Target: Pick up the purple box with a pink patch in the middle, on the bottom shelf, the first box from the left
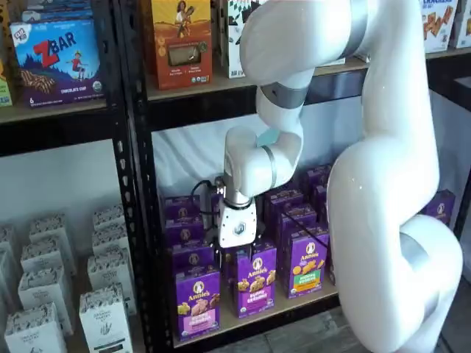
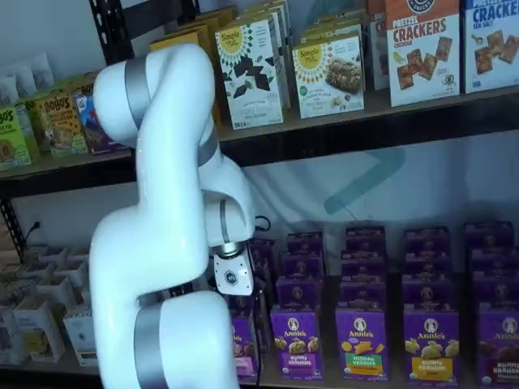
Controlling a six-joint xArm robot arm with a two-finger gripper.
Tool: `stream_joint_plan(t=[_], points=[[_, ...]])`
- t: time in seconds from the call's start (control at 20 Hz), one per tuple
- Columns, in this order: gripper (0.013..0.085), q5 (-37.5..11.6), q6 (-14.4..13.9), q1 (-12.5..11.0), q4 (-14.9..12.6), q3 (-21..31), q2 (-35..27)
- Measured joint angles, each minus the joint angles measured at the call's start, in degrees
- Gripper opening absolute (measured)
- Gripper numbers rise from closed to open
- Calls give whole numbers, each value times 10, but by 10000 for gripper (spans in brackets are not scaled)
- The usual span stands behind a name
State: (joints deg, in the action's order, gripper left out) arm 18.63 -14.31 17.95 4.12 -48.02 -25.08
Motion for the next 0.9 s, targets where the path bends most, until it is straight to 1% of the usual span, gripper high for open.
stream_joint_plan(t=[0.15, 0.35, 0.6, 0.8, 0.9], points=[[850, 3, -9, -2, -12, -12, -10], [850, 7, -8, -3, -11, -25, -21], [850, 4, 12, 1, 14, -36, -33], [850, 1, 34, 4, 40, -41, -39], [850, -1, 38, 4, 45, -43, -42]])
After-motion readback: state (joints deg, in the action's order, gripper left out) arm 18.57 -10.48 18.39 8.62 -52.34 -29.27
